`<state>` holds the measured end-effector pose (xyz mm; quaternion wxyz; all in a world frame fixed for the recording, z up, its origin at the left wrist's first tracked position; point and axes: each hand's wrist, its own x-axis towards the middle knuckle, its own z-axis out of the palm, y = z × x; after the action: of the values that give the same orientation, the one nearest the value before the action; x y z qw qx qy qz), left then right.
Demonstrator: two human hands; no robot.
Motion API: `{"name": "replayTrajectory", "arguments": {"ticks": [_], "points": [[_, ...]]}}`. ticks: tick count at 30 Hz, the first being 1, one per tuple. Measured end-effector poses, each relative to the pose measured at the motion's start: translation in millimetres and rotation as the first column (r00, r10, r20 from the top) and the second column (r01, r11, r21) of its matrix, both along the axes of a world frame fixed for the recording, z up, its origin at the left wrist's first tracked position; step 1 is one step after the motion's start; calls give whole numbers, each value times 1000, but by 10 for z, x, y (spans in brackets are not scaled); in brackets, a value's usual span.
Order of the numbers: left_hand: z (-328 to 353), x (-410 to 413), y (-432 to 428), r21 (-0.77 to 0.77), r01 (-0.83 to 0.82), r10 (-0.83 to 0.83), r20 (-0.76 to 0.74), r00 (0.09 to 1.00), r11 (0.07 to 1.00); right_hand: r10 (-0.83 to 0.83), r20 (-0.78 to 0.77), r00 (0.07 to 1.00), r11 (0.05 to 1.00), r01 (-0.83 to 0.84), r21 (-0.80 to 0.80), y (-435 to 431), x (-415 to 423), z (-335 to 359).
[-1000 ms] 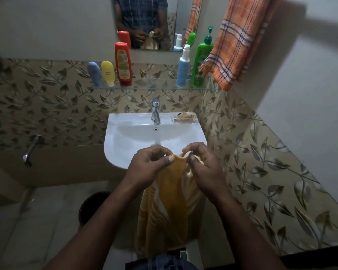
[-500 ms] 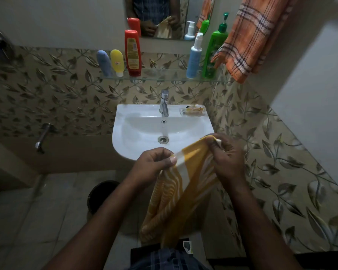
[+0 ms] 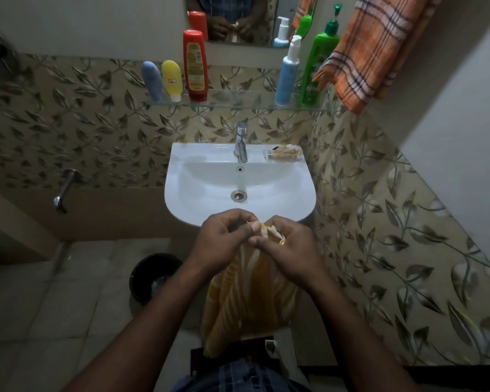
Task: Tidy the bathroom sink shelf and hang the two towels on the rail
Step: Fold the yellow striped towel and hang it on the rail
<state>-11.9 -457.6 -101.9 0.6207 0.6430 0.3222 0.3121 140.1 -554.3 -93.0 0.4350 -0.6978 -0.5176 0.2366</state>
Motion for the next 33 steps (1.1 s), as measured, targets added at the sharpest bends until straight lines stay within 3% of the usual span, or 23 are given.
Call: {"name": "replayTrajectory", "arguments": {"ticks": [4, 6, 9, 15, 19, 22, 28, 30, 33], "points": [[-76, -28, 48, -141, 94, -92, 23, 995, 985, -2, 14, 1000, 988, 0, 156, 41, 188, 68], [-144, -59, 34, -200, 126, -121, 37, 992, 972, -55, -147, 988, 978, 84, 193, 28, 301, 115], [-190, -98, 39, -225, 41, -25, 75, 997, 974, -177, -317, 932, 947, 249, 205, -8, 475, 156], [-133, -26, 102, -30, -59, 60, 45, 997, 998, -169, -232, 958, 980, 189, 67, -39, 406, 11], [-94, 59, 122, -2, 1, -1, 25, 1000, 1000, -27, -201, 979, 997, 12, -73, 29, 167, -80], [-50, 113, 124, -41, 46, -42, 87, 995, 998, -26, -14, 1000, 999, 26, 20, 119, 115, -121], [-171, 5, 203, -200, 154, -150, 36, 988, 968, -95, -265, 959, 973, 145, 178, 164, 413, -34], [-193, -4, 189, -228, 145, -136, 56, 989, 963, -128, -358, 925, 963, 202, 179, 165, 487, -34], [-130, 12, 202, -180, 56, -45, 64, 997, 982, -126, -373, 919, 969, 194, 150, 166, 524, -21]]}}
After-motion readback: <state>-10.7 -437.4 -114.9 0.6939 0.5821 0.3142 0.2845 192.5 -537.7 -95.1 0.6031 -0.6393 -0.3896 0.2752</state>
